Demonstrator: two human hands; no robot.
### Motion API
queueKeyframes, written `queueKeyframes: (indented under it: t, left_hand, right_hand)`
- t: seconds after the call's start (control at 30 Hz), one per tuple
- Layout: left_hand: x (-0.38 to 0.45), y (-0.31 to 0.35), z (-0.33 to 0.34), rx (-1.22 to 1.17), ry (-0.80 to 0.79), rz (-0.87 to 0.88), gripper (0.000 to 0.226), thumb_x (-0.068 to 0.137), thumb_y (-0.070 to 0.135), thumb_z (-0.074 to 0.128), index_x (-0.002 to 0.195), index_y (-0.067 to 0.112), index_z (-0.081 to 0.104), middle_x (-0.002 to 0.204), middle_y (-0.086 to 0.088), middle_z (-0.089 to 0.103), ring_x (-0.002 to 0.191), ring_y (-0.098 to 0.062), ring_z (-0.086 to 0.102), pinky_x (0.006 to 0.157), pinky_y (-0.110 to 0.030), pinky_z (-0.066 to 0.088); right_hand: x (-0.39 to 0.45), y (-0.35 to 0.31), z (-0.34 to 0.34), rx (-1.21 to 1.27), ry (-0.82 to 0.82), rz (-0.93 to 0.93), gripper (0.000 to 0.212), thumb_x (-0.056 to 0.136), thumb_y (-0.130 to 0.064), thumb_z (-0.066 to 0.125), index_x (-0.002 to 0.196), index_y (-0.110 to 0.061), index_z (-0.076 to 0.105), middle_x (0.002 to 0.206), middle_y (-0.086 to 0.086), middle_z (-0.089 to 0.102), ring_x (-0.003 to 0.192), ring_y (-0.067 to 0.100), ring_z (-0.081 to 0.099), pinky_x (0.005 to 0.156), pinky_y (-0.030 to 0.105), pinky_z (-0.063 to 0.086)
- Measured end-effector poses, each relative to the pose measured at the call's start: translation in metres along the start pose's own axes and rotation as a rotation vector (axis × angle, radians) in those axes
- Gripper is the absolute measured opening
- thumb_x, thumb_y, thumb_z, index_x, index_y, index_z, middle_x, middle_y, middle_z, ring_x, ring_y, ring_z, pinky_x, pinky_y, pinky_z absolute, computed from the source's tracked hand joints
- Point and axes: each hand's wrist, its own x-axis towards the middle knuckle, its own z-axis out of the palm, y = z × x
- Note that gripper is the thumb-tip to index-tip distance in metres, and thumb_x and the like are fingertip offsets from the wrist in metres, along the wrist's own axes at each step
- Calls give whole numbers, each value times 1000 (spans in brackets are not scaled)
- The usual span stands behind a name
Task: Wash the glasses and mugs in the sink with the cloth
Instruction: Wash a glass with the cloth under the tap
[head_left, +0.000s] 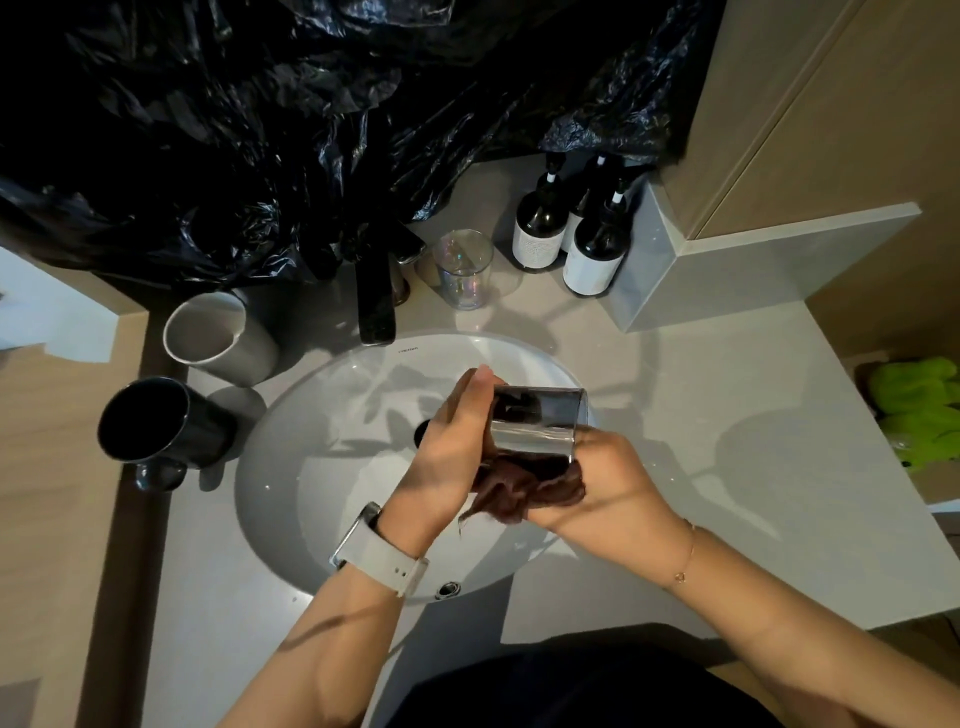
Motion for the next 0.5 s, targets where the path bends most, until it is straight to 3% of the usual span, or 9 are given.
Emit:
queueKeyframes:
  t: [0.07,0.13,0.2,0.27,0.33,0.4,0.47,0.5]
  left_hand:
    - [-3,-6,0,35,3,195,40,103,41,40,96,4,54,81,-2,63,78,-11,61,75,-27,48]
    - [-6,-17,-4,166,-51,321,38,98,48,37,102,15,55,88,-8,63,85,-22,61,78,-41,50]
    - [-7,-26,-9,349,-57,417,39,96,52,34,108,22,55,93,-2,63,88,-19,62,82,-42,50]
    - [-8,-30,-12,491,-32,504,42,96,52,31,114,22,54,100,6,63,92,-12,62,82,-37,50]
    - [-7,-32,-13,416,-49,470,41,97,50,31,116,21,53,101,7,64,91,-11,63,79,-33,51]
    - [-6,-25,-7,139,-99,261,45,98,55,29,110,21,56,84,7,67,66,-8,61,59,-26,48]
    - [-6,-15,-4,-144,-138,-36,61,96,66,27,94,19,66,64,2,63,47,-12,52,45,-25,40]
    - [-7,-11,-4,-264,-151,-158,65,96,67,29,84,21,72,63,0,64,48,-13,56,48,-26,44]
  right_hand:
    - [2,-8,-3,423,-23,164,27,72,-4,80,76,-28,69,67,-15,67,67,-5,62,66,11,49]
    - [11,-11,-7,802,-60,394,15,72,-15,80,87,-15,77,83,-1,75,81,11,70,74,22,53]
    - [19,-5,-10,1053,-178,623,33,72,-24,77,101,-10,74,102,11,73,98,24,69,90,34,52]
    - [24,-4,-15,1145,-261,714,32,76,-23,73,104,-8,72,108,13,71,100,24,67,98,36,49]
    - [25,0,-16,1073,-263,655,34,76,-21,77,106,-6,72,113,19,69,101,25,67,100,38,49]
    - [20,0,-10,916,-226,469,21,79,-12,75,97,-4,75,99,18,74,93,24,71,88,31,55]
    - [13,-2,3,372,-118,155,11,78,-20,75,82,-10,77,79,6,75,78,16,71,75,27,55]
    - [11,0,12,44,-33,34,17,75,-32,74,74,-16,75,70,-2,73,71,13,69,68,28,55]
